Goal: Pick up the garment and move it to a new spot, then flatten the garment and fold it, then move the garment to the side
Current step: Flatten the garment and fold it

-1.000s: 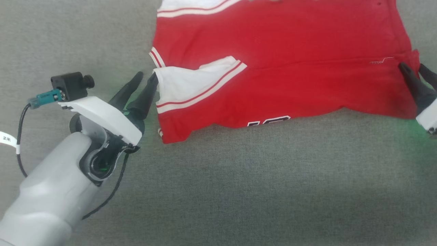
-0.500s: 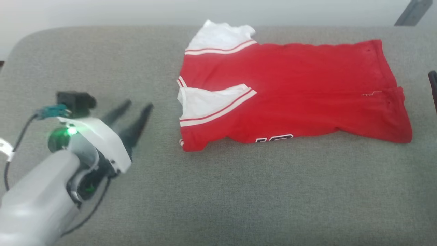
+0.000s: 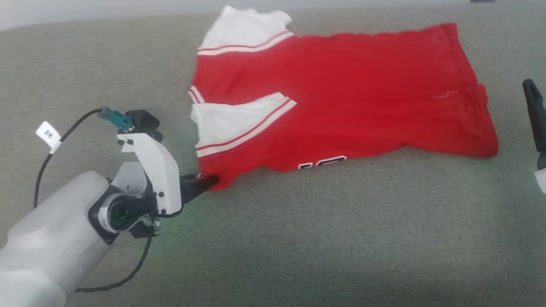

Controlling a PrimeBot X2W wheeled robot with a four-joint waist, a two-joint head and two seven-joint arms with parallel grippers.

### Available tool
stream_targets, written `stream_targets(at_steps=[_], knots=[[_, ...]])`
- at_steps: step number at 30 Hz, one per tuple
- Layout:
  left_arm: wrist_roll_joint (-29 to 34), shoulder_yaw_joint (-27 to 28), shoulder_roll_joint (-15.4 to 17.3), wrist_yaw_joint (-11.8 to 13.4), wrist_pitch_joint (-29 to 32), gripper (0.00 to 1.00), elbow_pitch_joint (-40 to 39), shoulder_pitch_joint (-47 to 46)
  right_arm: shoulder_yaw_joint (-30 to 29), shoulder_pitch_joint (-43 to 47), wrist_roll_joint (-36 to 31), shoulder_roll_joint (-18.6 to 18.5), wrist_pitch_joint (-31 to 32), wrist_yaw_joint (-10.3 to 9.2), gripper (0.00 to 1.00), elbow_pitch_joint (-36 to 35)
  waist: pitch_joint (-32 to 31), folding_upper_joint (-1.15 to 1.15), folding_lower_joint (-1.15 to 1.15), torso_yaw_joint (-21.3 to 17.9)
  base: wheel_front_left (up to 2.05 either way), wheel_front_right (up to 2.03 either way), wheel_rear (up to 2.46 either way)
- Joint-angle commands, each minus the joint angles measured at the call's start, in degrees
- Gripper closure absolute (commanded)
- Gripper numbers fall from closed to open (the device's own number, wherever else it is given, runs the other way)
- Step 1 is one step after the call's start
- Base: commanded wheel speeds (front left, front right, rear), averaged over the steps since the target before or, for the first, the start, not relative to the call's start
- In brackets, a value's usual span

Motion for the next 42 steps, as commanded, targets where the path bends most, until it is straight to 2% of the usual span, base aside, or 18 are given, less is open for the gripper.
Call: stream_targets(at_steps=[1,5,6,7,8,11,14,21,22,26,27,28,29,30,37,42], knots=[[-0.18,-0.14,-0.32,0.1,0.68,0.0,0.69,-0.64,-0.12,0.14,-0.34,0.22,0.32,0.0,0.0,-0.12,1.28,0.0,0.0,-1.22,0.0,0.0,0.0],[0.21,-1.54,-2.03,-0.44,2.85,0.0,5.69,-1.56,-1.06,-0.16,-0.36,-0.02,1.05,0.0,0.0,-0.84,2.87,0.0,0.0,-2.28,0.0,0.0,0.0],[-0.13,-1.54,-2.65,-0.72,3.05,0.13,6.68,-1.55,-0.98,-0.23,-0.24,-0.14,1.45,0.0,0.0,-0.95,3.18,0.0,0.0,-2.43,0.0,0.0,0.0],[-0.52,-1.55,-3.42,-1.22,3.42,0.54,7.49,-1.61,-0.75,-0.28,-0.15,-0.47,2.05,0.0,0.0,-1.12,3.49,0.0,0.0,-2.51,0.0,0.0,0.0],[-1.0,-1.62,-4.12,-1.71,3.85,1.0,8.11,-1.68,-0.45,-0.34,-0.03,-0.81,2.74,0.0,0.0,-1.23,3.75,0.0,0.0,-2.52,0.0,0.0,0.0],[-1.51,-1.69,-5.9,-3.31,4.51,1.0,8.9,-2.24,0.89,-1.15,0.38,-2.59,5.98,0.0,0.0,-1.24,4.64,0.0,0.0,-2.14,0.0,0.0,0.0],[-0.53,-1.76,-6.48,-4.31,3.93,1.0,9.47,-3.45,3.44,-3.05,0.15,-4.65,11.76,0.0,0.0,-1.07,5.7,0.0,0.0,-1.5,0.0,0.0,0.0],[1.41,-2.1,-8.44,-6.02,2.69,1.0,10.01,-5.84,9.89,-8.76,4.77,-8.28,31.83,0.0,0.0,1.9,8.01,0.0,0.0,0.6,0.0,0.0,0.0],[1.73,-2.14,-9.23,-6.54,2.36,1.0,10.25,-6.22,11.18,-10.1,6.66,-8.91,37.54,0.0,0.0,2.9,8.56,0.0,0.0,1.14,0.0,0.0,0.0],[2.44,-2.4,-10.52,-7.3,1.66,1.0,10.78,-6.78,14.26,-10.9,8.69,-8.9,44.83,0.0,0.0,4.29,9.27,0.0,0.0,1.94,0.0,0.0,0.0],[2.48,-2.46,-10.74,-7.53,1.5,1.0,10.96,-6.93,14.7,-10.92,8.78,-8.77,45.74,0.0,0.11,4.83,9.35,0.0,0.0,2.11,0.0,0.0,0.0],[2.4,-2.48,-10.85,-7.69,1.3,1.0,11.13,-6.98,15.28,-10.9,8.58,-8.85,46.29,0.0,0.53,4.93,9.38,0.0,0.0,2.25,0.0,0.0,0.0],[2.61,-2.49,-10.79,-7.88,1.11,1.0,11.28,-7.07,15.42,-11.02,8.46,-8.82,46.19,0.0,0.87,5.11,9.37,0.0,0.0,2.38,0.0,0.0,0.0],[2.74,-2.54,-10.64,-8.08,0.98,1.0,11.43,-7.06,15.36,-11.01,8.38,-8.83,45.76,0.0,1.0,5.36,9.23,0.0,0.0,2.5,0.0,0.0,0.0],[2.58,-1.66,-7.4,-9.97,-1.36,1.0,9.0,-4.11,13.84,-7.79,9.84,-11.11,42.46,-0.02,1.0,4.54,5.72,0.0,0.0,2.98,0.0,0.0,0.0],[2.21,-1.33,-3.7,-9.87,-2.62,1.0,3.9,-0.7,13.3,-3.67,10.94,-13.07,41.99,-0.01,1.0,1.99,3.59,0.0,0.0,3.22,0.0,0.0,0.0]])
